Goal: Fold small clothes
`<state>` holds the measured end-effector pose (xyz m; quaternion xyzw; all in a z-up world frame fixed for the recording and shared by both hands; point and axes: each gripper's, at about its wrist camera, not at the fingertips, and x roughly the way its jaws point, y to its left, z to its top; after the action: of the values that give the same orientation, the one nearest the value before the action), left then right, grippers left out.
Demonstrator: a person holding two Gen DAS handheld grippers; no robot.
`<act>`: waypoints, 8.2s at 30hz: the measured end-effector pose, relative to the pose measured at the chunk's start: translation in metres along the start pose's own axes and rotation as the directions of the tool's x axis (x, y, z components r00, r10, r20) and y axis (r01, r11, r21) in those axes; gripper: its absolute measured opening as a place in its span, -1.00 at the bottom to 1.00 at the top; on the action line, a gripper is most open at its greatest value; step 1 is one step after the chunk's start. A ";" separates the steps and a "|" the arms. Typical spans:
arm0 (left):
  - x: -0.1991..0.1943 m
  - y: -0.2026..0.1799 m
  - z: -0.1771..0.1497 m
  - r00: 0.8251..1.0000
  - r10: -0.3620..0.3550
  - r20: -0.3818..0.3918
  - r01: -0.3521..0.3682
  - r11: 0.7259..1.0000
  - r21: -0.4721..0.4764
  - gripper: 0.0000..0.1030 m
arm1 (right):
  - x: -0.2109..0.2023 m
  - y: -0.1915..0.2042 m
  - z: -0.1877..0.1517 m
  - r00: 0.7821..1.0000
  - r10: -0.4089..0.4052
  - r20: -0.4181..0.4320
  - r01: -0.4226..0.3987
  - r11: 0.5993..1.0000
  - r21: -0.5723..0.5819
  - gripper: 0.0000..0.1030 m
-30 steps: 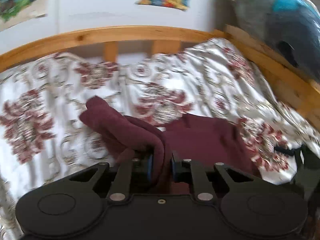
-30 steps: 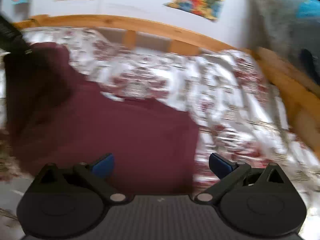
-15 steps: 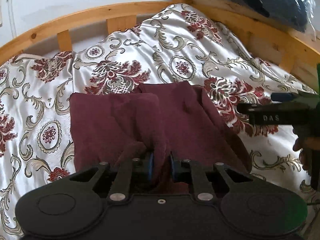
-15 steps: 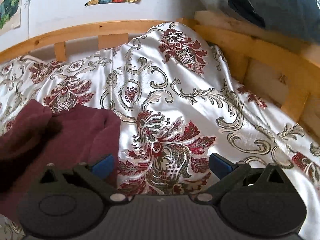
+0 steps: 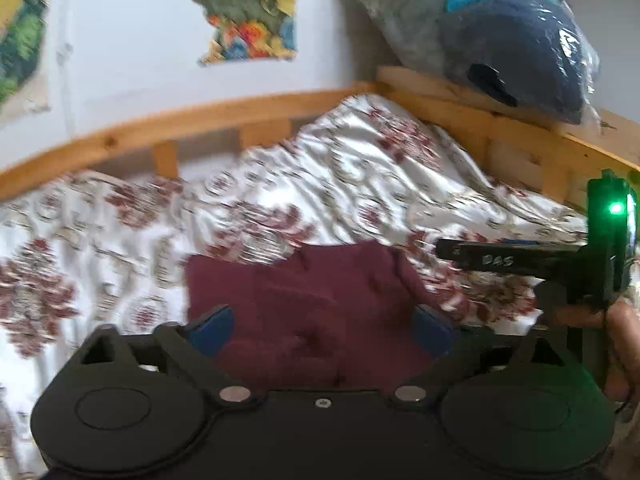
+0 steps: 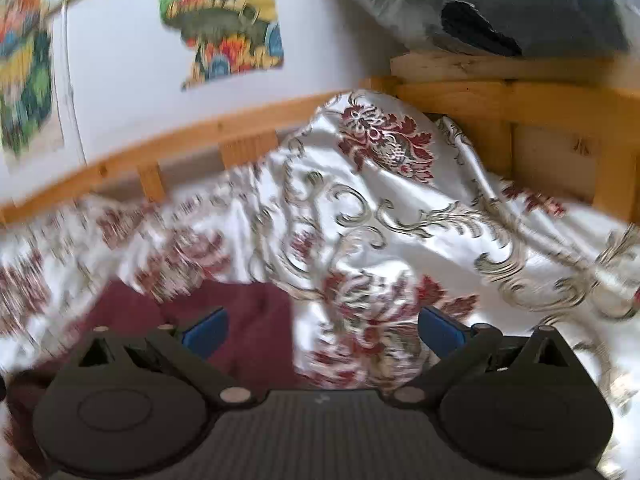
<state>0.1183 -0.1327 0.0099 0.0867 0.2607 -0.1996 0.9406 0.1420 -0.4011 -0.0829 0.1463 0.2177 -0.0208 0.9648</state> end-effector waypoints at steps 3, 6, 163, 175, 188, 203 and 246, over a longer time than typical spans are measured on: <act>-0.005 0.006 -0.012 0.998 0.057 -0.008 -0.057 0.998 0.024 0.98 | 0.004 0.004 -0.002 0.994 0.108 -0.003 -0.107 0.993 0.041 1.00; 0.003 0.016 -0.026 0.993 0.078 -0.090 -0.076 0.997 0.023 0.97 | 0.012 0.018 -0.005 0.978 0.209 -0.028 -0.207 0.977 0.045 1.00; 0.025 0.074 -0.048 0.975 -0.045 -0.217 -0.057 0.896 -0.439 0.98 | -0.040 -0.015 -0.033 0.899 0.344 -0.272 -0.247 0.909 0.336 0.17; 0.058 0.065 -0.059 0.949 -0.084 -0.304 -0.048 0.913 -0.404 0.98 | -0.001 -0.030 -0.012 0.952 0.257 -0.164 -0.202 0.935 0.291 -0.05; 0.060 0.063 -0.063 0.947 -0.094 -0.307 -0.041 0.913 -0.405 0.98 | 0.039 -0.033 -0.013 0.952 0.241 -0.190 -0.182 0.941 0.284 -0.80; 0.062 0.054 -0.064 0.943 -0.123 -0.310 -0.011 0.917 -0.399 0.98 | 0.046 -0.029 -0.003 0.969 0.176 -0.175 -0.142 0.971 0.192 -0.87; 0.063 0.057 -0.069 0.934 -0.136 -0.331 -0.025 0.898 -0.440 0.99 | 0.050 -0.013 -0.019 0.923 0.311 -0.228 -0.252 0.934 0.254 1.00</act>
<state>0.1600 -0.0832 -0.0780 -0.0995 0.4659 -0.1443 0.8673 0.1777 -0.4066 -0.1244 0.2835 0.3174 0.1146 0.8976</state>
